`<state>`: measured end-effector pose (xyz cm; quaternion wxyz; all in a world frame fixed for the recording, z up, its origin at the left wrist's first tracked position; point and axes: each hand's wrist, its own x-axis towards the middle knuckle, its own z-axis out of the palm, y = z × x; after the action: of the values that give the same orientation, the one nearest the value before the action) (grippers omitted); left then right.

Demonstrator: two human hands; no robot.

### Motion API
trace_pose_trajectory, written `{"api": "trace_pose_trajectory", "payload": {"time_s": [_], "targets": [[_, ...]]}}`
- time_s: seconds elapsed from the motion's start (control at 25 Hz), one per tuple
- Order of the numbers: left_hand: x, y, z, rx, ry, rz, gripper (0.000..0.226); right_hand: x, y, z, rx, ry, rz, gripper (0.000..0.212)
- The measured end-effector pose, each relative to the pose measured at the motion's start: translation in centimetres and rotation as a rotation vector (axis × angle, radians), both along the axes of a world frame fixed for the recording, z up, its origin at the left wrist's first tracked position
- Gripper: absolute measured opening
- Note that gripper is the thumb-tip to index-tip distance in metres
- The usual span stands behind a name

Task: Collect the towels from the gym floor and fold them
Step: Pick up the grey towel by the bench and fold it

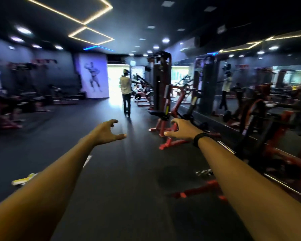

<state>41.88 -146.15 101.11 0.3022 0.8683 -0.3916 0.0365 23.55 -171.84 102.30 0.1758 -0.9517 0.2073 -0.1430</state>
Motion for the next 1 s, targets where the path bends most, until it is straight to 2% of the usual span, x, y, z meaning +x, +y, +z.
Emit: {"api": "trace_pose_trajectory", "payload": {"time_s": [0.24, 0.48, 1.0], "targets": [[8.9, 18.5, -0.1, -0.006, 0.017, 0.264, 0.085, 16.5, 15.2, -0.8, -0.018, -0.019, 0.282, 0.082], [13.4, 33.7, -0.8, 0.016, 0.053, 0.504, 0.094, 28.2, 29.6, -2.4, 0.022, -0.011, 0.524, 0.081], [20.3, 56.7, -3.1, 0.015, 0.092, 1.072, 0.088, 51.4, 56.1, -4.0, 0.017, 0.069, 1.087, 0.087]]}}
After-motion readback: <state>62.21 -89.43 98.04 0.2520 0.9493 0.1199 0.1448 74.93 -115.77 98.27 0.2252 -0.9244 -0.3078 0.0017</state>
